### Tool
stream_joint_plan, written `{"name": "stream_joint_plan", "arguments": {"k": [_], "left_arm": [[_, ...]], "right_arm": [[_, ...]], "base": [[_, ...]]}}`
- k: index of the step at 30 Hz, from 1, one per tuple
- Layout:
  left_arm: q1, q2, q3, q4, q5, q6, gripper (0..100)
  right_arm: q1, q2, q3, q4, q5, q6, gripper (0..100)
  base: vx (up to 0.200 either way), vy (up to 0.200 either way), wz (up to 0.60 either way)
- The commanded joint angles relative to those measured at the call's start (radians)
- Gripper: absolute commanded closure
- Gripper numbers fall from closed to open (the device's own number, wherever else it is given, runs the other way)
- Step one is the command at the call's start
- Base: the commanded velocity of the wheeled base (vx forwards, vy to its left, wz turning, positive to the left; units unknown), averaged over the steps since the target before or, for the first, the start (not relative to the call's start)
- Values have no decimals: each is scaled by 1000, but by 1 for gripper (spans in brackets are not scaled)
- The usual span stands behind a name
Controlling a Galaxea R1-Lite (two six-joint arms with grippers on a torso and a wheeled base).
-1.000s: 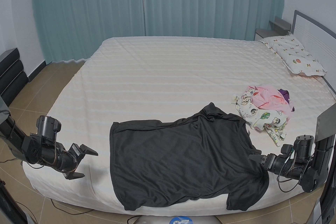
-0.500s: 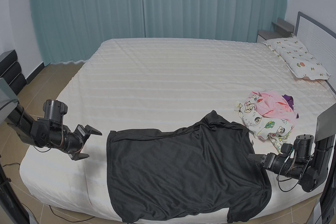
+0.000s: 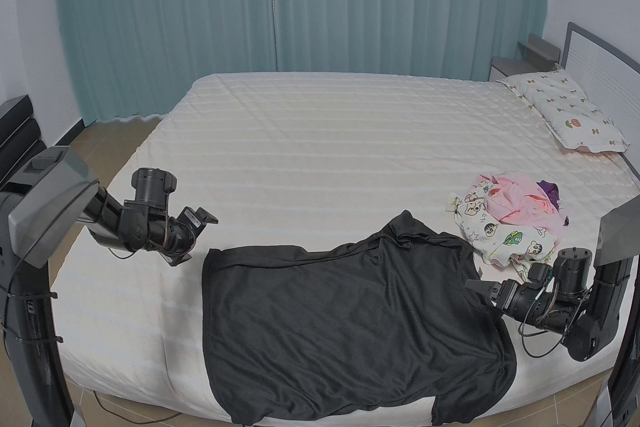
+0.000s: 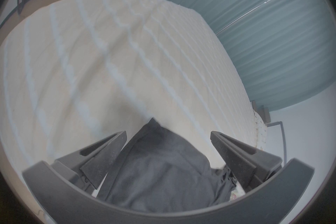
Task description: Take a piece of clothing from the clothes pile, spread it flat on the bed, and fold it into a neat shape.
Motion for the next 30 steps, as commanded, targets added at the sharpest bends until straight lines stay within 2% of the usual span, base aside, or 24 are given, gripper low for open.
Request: {"name": "stream_joint_plan", "arguments": {"k": [1, 9, 13, 18, 20, 21, 24, 25, 30], "left_arm": [[-46, 138, -115, 6, 42, 49, 0], [-59, 160, -137, 4, 90, 49, 0], [-57, 158, -137, -4, 163, 46, 0], [-51, 160, -137, -2, 163, 43, 0], [-51, 160, -138, 2, 148, 43, 0], [-51, 161, -138, 2, 145, 43, 100], [-51, 166, -138, 4, 130, 44, 100], [-51, 170, -138, 6, 122, 44, 100], [-53, 169, -112, 4, 119, 47, 100]], "right_arm": [[17, 18, -61, -14, -3, 7, 0], [63, 44, -119, -12, -36, 5, 0], [80, 58, -161, -8, -38, 5, 0], [100, 53, -202, 39, -52, 5, 0], [106, 44, -270, 86, -96, 4, 0], [107, 44, -299, 108, -113, 4, 0], [117, 47, -368, 189, -147, 2, 0], [130, 55, -434, 272, -173, 4, 0], [175, 128, -639, 468, -248, 8, 0]], "base": [[0, 0, 0], [0, 0, 0], [0, 0, 0], [0, 0, 0], [0, 0, 0], [0, 0, 0], [0, 0, 0], [0, 0, 0], [0, 0, 0]]}}
